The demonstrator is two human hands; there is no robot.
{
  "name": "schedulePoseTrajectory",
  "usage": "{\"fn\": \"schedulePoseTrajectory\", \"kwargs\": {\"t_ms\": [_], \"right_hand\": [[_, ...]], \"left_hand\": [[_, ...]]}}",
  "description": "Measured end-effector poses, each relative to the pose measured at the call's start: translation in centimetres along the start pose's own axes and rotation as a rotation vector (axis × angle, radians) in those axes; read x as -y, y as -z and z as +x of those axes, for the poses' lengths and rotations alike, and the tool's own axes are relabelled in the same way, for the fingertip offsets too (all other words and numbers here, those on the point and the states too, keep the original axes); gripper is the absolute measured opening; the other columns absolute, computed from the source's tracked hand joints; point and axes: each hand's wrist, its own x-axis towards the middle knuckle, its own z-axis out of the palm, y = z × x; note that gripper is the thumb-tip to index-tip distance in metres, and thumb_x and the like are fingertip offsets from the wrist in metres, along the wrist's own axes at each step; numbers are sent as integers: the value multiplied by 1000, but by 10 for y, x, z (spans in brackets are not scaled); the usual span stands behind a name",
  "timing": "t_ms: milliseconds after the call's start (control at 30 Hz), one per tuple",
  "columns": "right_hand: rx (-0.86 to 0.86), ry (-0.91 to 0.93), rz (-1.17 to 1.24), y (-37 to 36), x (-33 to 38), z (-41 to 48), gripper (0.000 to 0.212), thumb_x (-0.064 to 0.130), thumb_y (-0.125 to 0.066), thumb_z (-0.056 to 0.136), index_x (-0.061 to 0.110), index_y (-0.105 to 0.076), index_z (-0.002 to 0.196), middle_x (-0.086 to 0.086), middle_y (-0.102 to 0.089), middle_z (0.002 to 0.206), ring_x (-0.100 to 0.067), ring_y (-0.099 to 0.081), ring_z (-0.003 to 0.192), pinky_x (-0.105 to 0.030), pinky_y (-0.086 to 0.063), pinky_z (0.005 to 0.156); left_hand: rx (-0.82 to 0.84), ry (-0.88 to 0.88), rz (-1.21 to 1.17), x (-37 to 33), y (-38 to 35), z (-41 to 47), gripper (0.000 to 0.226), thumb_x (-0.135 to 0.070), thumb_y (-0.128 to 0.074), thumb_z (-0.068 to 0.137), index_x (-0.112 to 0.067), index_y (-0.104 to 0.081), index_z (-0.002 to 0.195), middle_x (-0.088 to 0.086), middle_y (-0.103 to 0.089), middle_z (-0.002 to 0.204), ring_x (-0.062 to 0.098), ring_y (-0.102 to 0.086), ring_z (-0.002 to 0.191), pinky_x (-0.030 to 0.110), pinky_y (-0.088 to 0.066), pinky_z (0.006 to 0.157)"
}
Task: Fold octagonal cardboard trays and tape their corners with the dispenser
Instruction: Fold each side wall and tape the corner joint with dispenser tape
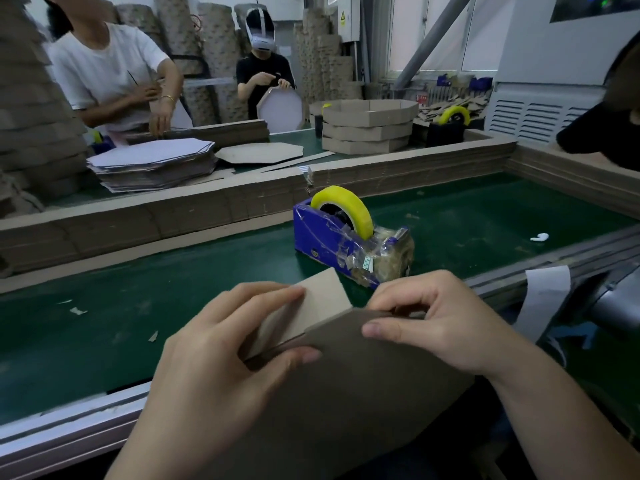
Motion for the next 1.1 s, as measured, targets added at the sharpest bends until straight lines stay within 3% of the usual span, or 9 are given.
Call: {"fn": "schedulePoseTrajectory", "kwargs": {"t_ms": [100, 200, 267, 533, 667, 767, 967, 1033, 1100], "right_hand": [[46, -38, -41, 0, -4, 11, 8, 32, -73, 80, 24, -75, 78, -8, -70, 81, -27, -65, 77, -43, -52, 72], [97, -51, -84, 10, 0, 28, 14, 43, -72, 80, 30, -76, 85, 5, -74, 86, -12, -69, 81, -29, -56, 74], [46, -69, -85, 25, 5, 47, 28, 51, -66, 73, 29, -76, 87, 7, -75, 86, -12, -70, 80, -28, -58, 74], [-253, -182, -293, 87, -53, 184, 12, 23, -65, 90, 17, -75, 86, 5, -75, 78, -6, -66, 64, -20, -50, 55], [-313, -263, -534, 105, -105, 246, 13, 23, -63, 89, 21, -74, 86, 1, -74, 91, -13, -65, 75, -28, -51, 73], [-255, -297, -772, 113, -139, 286, 21, 28, -59, 90, 23, -71, 106, -3, -69, 113, -22, -62, 98, -32, -51, 85], [-25, -343, -1185, 115, -185, 340, 55, 32, -46, 98, 19, -31, 149, -6, -33, 154, -28, -33, 139, -48, -32, 108], [4, -342, -1236, 117, -195, 347, 51, 29, -45, 98, 21, -34, 147, -6, -38, 152, -27, -36, 137, -49, -29, 108], [-60, -280, -1280, 116, -201, 350, 37, 23, -47, 97, 23, -50, 133, -8, -55, 136, -29, -50, 123, -46, -33, 101]], "left_hand": [[4, 23, -10, 5, 0, 4, 51, -64, -61, 71, -39, -68, 115, -23, -62, 116, 4, -63, 106, 37, -54, 80], [0, 63, -11, 14, -2, 4, 51, -65, -61, 69, -42, -68, 114, -23, -63, 116, 2, -63, 105, 32, -52, 79], [-10, 99, -5, 18, -1, 7, 51, -67, -61, 67, -46, -67, 113, -24, -62, 116, -1, -62, 104, 29, -48, 79], [-37, 213, -38, 25, -8, 32, 49, -73, -57, 60, -55, -63, 105, -32, -61, 111, -8, -60, 101, 32, -53, 81], [-31, 265, -68, 31, -10, 44, 50, -70, -65, 58, -48, -69, 103, -34, -63, 107, -11, -60, 98, 18, -48, 82], [-20, 315, -94, 38, -9, 54, 46, -59, -74, 57, -43, -72, 101, -36, -64, 102, -14, -60, 96, 7, -45, 80], [-4, 407, -174, 48, -10, 71, 44, -58, -80, 54, -41, -76, 94, -32, -69, 94, -14, -62, 90, 6, -45, 76], [-7, 452, -224, 51, -11, 75, 44, -55, -77, 50, -45, -75, 92, -31, -70, 90, -14, -64, 86, 8, -48, 74], [1, 509, -270, 53, -13, 78, 45, -54, -78, 47, -50, -73, 91, -29, -71, 86, -12, -65, 83, 9, -50, 72]]}}
